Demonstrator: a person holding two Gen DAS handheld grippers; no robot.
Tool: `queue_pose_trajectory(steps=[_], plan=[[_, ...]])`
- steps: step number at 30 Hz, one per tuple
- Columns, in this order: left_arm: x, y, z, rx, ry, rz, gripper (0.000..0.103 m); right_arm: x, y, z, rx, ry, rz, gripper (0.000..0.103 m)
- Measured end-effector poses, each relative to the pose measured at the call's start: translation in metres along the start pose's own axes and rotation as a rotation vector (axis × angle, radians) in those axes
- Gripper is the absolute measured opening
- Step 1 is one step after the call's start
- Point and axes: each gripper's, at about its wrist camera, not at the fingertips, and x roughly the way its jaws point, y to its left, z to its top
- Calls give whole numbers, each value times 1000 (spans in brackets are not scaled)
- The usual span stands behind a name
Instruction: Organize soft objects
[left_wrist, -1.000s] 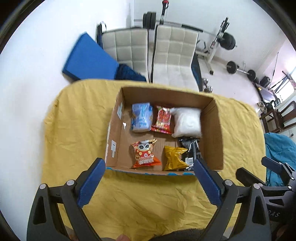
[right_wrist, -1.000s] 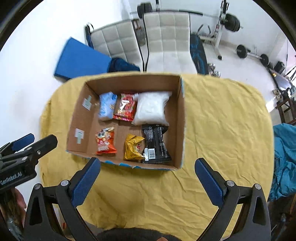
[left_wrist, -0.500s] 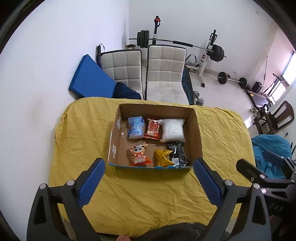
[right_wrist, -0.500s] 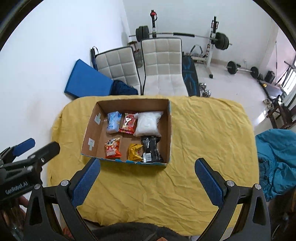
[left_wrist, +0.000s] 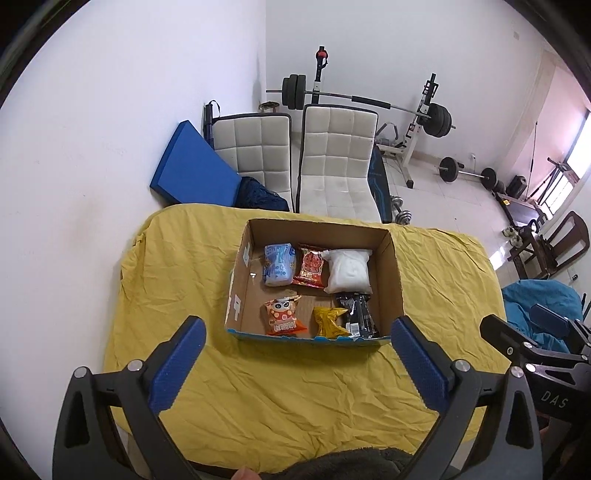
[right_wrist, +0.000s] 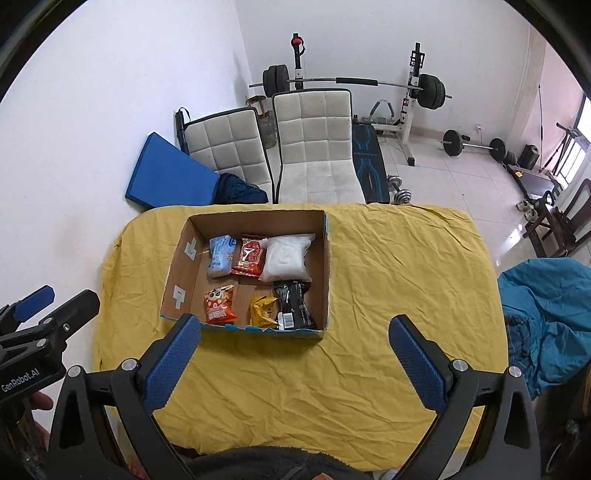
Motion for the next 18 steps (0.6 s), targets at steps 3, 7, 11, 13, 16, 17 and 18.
queue_pose_trajectory(steps=[3,7,11,13,16,17,18], plan=[[0,-1,-1,2,1,7,103,-3,1,-1,-5,-7,-4,103],[-1,0,0,-3,12,3,103,-9,2,-2,-5,-17,-11,103],[-2,1,1,-5,17,3,103,-10,3,-1,-3,-23,-18,103],[-2,1,1,-4,16,5,103,-10,2,-1,0,-22,-21,103],[-2,0,1,-2,16,13,103,-11,1,1,6,-27,-28,103],[-2,-1,0,-2,16,15,103,-11,1,1,7,-28,-28,103],[-1,-1,0,-2,16,18,103,-11,1,1,6,-27,-28,103]])
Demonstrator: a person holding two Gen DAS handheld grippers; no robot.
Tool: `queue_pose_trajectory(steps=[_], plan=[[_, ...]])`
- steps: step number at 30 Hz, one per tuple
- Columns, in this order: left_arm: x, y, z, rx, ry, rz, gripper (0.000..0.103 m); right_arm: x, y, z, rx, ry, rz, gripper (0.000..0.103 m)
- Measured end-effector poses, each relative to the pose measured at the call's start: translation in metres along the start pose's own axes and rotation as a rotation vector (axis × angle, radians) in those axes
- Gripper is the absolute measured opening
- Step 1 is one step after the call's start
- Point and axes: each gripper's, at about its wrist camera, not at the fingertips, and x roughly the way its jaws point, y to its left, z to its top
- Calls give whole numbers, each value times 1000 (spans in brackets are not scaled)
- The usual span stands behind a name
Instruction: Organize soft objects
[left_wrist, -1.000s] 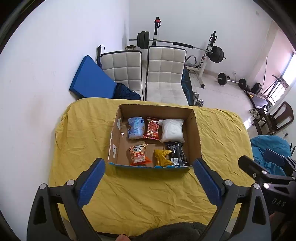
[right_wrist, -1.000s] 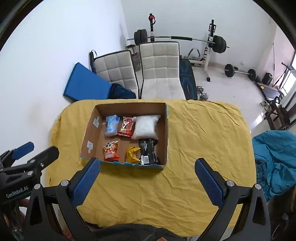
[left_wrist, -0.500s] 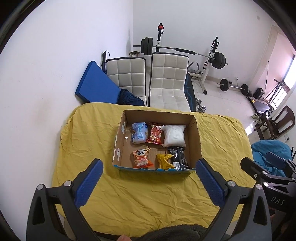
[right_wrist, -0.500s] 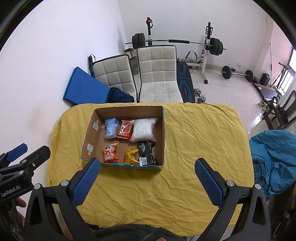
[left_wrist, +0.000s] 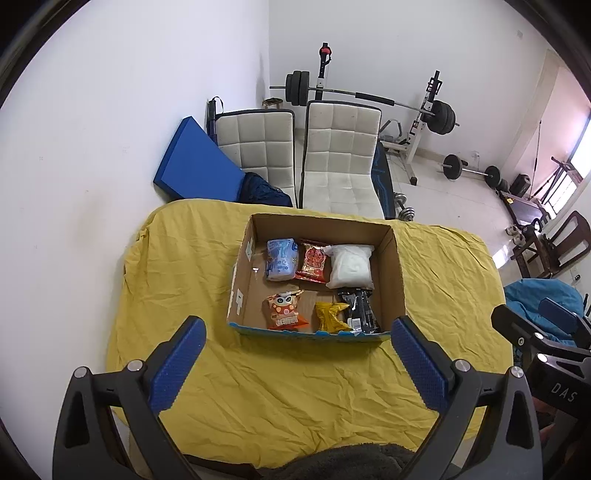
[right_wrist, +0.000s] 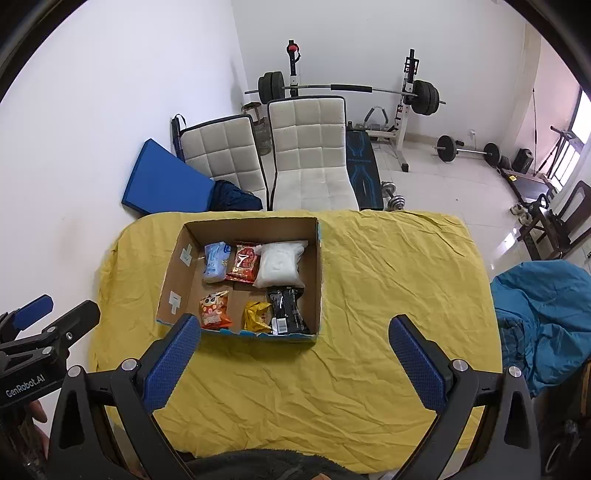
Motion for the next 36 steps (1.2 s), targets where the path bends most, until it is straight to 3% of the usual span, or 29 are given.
queue_pose_trajectory(steps=[36], plan=[[1,1,1,10,1,26,103,0,-1,7,12,-14,-26,103]])
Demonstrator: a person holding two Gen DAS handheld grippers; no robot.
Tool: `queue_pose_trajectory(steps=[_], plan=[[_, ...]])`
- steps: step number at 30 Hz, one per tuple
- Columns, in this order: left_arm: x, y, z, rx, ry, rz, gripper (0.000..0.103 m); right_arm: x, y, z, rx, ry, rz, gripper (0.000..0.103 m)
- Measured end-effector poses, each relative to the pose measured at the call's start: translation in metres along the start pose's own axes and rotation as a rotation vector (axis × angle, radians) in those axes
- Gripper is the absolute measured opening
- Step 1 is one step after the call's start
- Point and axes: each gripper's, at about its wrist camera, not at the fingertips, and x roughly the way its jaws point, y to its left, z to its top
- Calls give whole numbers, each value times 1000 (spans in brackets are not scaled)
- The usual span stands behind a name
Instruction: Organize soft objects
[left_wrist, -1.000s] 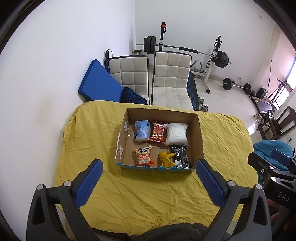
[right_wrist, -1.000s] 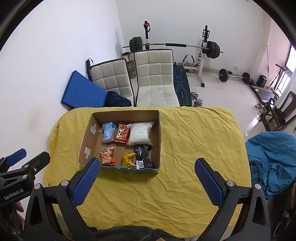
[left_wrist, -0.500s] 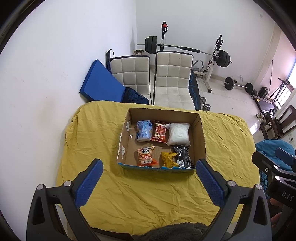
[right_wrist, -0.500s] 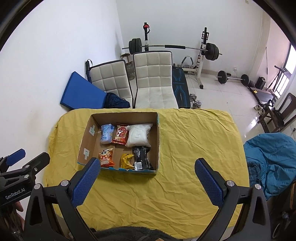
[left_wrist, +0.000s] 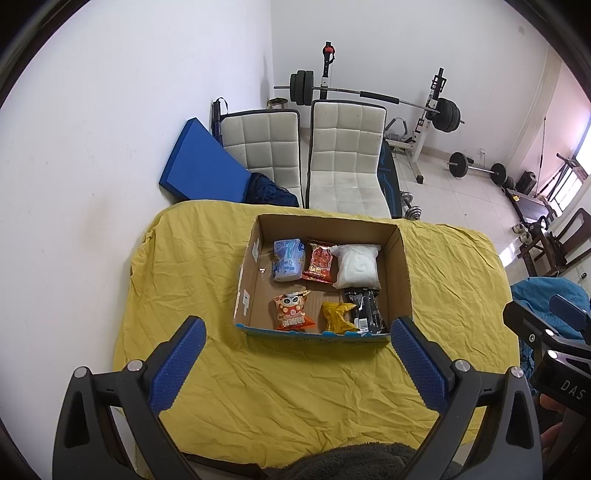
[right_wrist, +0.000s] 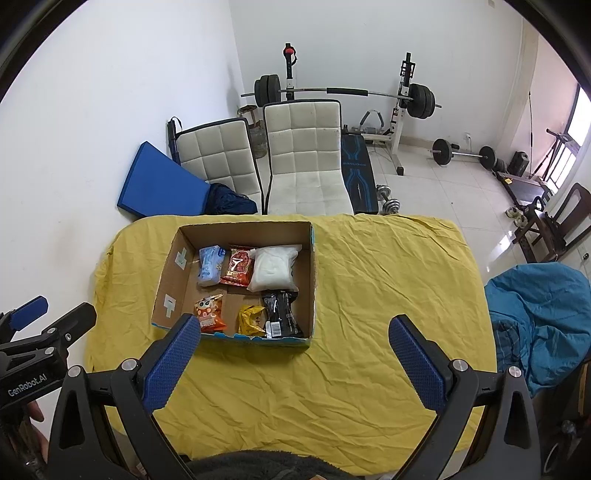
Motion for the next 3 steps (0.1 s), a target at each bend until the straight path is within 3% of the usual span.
queue_pose_trajectory(steps=[3], plan=[[0,1,0,-6,0,-17,103,0,-1,0,1,0,-2,103]])
